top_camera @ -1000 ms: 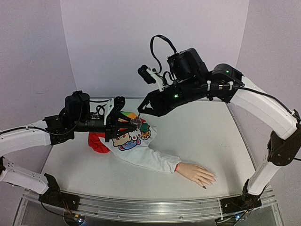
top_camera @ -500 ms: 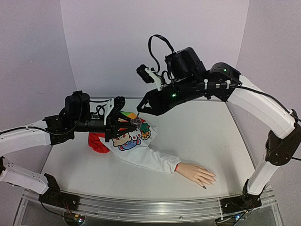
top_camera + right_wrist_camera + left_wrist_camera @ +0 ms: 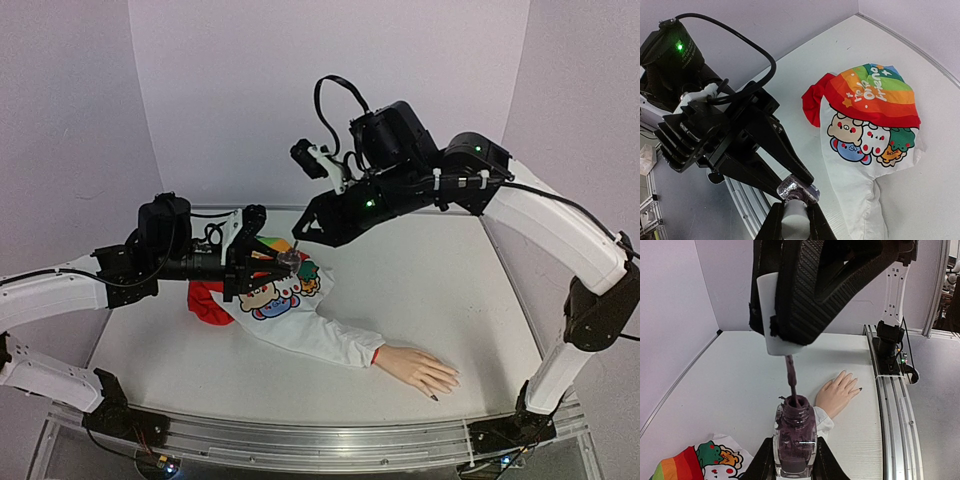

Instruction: Paint the nails

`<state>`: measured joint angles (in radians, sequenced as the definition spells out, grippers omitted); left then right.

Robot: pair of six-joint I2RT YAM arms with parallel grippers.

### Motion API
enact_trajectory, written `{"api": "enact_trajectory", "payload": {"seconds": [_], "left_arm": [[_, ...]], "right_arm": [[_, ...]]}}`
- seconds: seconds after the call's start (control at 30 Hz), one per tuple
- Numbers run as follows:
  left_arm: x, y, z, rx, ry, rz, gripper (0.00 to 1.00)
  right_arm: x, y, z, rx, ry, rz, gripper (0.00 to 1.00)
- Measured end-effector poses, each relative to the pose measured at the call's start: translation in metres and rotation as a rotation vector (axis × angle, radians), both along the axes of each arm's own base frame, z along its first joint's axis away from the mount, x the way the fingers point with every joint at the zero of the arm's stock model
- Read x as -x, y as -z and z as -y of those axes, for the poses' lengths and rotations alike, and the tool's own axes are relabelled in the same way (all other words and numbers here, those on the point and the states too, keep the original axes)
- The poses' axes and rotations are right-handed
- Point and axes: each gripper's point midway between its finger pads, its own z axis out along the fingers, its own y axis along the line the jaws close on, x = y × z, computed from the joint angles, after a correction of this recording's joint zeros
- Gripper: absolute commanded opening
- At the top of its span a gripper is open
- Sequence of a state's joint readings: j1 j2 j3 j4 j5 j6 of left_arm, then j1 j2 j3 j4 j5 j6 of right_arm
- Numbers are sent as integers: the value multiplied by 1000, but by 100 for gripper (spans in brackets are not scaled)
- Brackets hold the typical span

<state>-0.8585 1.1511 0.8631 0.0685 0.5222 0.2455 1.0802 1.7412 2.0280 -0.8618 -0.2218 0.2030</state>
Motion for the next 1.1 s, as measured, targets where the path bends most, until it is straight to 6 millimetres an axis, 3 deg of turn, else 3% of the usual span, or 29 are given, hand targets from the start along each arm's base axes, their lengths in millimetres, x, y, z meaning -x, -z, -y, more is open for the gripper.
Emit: {"api": "enact_trajectory", "payload": {"seconds": [1.1], "left_arm": [[0,0,-2,-6,-12,-2,0]], "right_arm": [[2,23,-12,72,-3,-10,0]]}}
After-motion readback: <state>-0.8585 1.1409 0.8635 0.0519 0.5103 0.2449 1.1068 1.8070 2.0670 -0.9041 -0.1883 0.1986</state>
